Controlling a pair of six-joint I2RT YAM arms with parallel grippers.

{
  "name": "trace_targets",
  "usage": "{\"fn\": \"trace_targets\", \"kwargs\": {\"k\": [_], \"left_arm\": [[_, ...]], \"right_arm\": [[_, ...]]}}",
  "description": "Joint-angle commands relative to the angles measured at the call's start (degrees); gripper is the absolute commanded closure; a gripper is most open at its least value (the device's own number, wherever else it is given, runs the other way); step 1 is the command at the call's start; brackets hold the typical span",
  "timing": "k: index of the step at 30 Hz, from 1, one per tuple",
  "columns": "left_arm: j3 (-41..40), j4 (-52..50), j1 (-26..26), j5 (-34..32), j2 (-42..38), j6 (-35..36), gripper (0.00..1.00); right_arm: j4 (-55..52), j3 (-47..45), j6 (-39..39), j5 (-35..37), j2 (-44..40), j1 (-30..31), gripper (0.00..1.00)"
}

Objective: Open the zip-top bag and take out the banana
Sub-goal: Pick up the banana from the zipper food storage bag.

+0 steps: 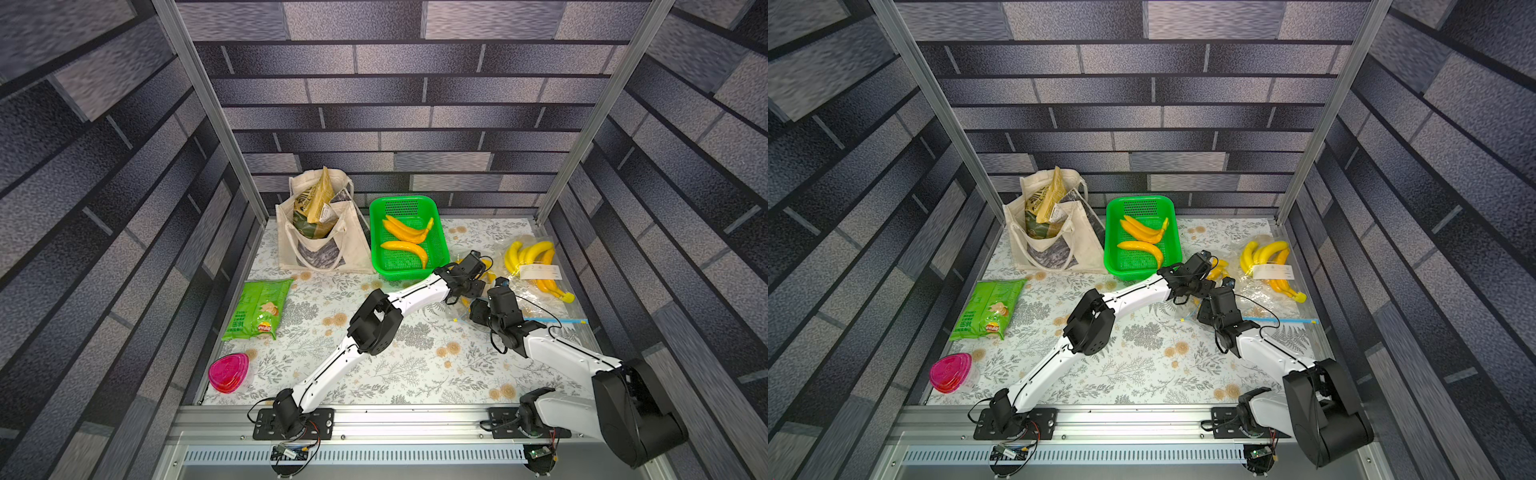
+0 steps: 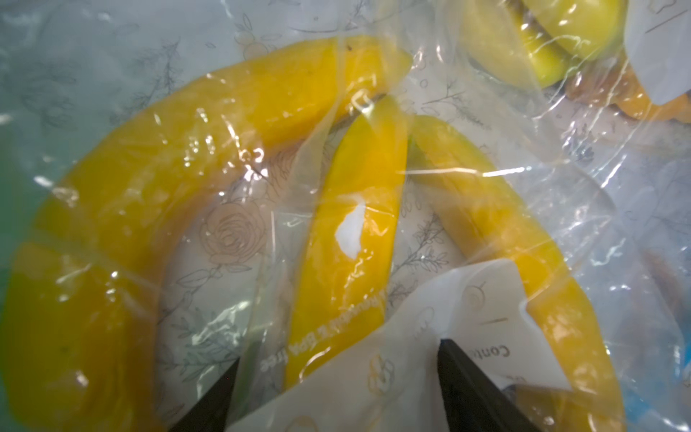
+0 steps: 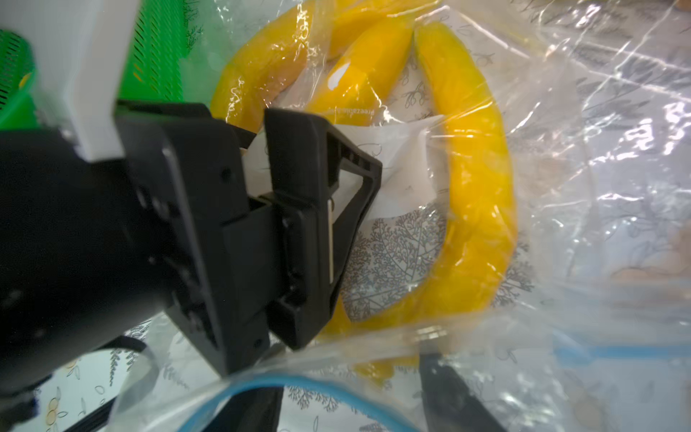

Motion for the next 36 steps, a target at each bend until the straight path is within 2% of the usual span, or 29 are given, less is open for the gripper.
{"fn": "trace_targets", "kwargs": {"k": [1, 8, 14, 17, 22, 26, 32, 36], "left_arm": [[-2.3, -0.6, -0.5, 1.8, -2.9, -1.3, 0.27], [-3.4, 0.3, -0.7, 2.7, -4.6, -1.1, 0.29], [-4.2, 1.0, -0.8, 3.3, -5.6, -0.9, 0.30], [-4.4, 1.4, -0.7, 3.6, -6.0, -0.8, 0.30], [-4.9, 1.7, -0.7, 4.0, -6.6, -0.8, 0.31], [-4.8, 1.6, -0.7, 4.1, -6.6, -0.7, 0.31], [-4.6, 1.9, -0.6, 4.6, -6.7, -1.0, 0.32], [-4.3, 1.7, -0.6, 4.6, -6.7, -0.9, 0.33]], "right_arm": [[3.1, 1.3, -1.6, -2.8, 0.3, -0.4, 0.46], [-0.6, 4.1, -0.3, -1.2, 4.0, -0.4, 0.58], [-1.3, 6.4, 0.6, 0.3, 7.4, -0.4, 0.54], [0.9, 6.7, 0.5, -2.3, 10.3, -0.3, 0.52], [4.8, 5.8, 1.0, -6.7, 13.8, -0.3, 0.58], [7.9, 4.2, 0.3, -9.1, 12.6, 0.4, 0.58], [8.4, 4.9, -0.9, -7.8, 14.8, 1.4, 0.59], [9.5, 4.8, -1.6, -7.1, 15.7, 3.4, 0.52]]}}
